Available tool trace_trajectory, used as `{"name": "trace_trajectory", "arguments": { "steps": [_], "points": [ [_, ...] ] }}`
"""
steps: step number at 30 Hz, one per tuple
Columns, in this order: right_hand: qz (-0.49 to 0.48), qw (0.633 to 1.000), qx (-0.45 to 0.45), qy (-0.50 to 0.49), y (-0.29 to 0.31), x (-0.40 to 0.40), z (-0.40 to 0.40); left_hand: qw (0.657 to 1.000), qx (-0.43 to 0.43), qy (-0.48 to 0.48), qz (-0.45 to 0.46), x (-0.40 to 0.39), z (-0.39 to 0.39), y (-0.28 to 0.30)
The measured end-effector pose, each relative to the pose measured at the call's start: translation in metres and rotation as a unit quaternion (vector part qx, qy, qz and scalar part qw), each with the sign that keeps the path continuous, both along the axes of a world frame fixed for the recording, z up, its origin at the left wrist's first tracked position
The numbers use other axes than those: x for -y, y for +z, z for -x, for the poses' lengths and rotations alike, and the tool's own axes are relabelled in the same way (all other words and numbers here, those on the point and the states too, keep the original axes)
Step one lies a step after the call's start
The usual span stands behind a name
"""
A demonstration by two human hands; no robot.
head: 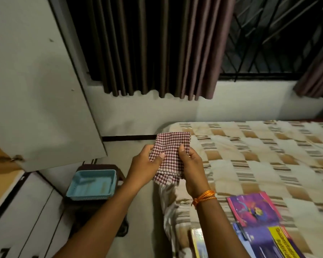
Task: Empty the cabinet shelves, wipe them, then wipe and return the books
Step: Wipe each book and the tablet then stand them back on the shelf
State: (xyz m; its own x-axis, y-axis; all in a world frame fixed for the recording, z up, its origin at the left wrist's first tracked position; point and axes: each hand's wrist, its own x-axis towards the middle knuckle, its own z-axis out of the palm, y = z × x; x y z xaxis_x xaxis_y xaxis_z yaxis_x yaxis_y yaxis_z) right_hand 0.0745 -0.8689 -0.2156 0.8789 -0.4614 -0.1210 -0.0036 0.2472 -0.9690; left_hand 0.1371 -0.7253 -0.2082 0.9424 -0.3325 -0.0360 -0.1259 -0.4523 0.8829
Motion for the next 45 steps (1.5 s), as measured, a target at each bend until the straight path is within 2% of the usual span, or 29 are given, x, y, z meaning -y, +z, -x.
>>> {"name": "trace_trajectory", "arguments": {
  "steps": [10,15,19,23,29,32,37,45],
  "points": [
    [-0.063,0.995,-0.033,-0.070,-0.044,0.092,0.057,0.994,0.047,-0.091,-0.024,0.112,0.030,-0.046],
    [-0.080,0.984,-0.052,-0.150,-0.068,0.123,0.087,0.986,0.032,-0.162,-0.035,0.161,0.040,-0.074],
    [-0.101,0.969,-0.093,-0.205,-0.092,0.150,0.114,0.970,0.015,-0.234,-0.058,0.206,0.051,-0.101],
    [-0.119,0.942,-0.138,-0.283,-0.118,0.179,0.132,0.940,0.010,-0.330,-0.079,0.257,0.064,-0.131],
    [-0.040,0.883,-0.262,-0.387,-0.190,0.227,0.165,0.909,-0.063,-0.399,-0.105,0.328,0.058,-0.203],
    [-0.019,0.867,-0.319,-0.383,-0.228,0.250,0.179,0.895,-0.099,-0.414,-0.133,0.354,0.049,-0.246],
    [0.024,0.858,-0.342,-0.382,-0.281,0.281,0.177,0.876,-0.117,-0.427,-0.191,0.393,0.037,-0.315],
    [0.071,0.840,-0.392,-0.369,-0.384,0.342,0.156,0.859,-0.097,-0.450,-0.225,0.463,0.031,-0.418]
  ]
}}
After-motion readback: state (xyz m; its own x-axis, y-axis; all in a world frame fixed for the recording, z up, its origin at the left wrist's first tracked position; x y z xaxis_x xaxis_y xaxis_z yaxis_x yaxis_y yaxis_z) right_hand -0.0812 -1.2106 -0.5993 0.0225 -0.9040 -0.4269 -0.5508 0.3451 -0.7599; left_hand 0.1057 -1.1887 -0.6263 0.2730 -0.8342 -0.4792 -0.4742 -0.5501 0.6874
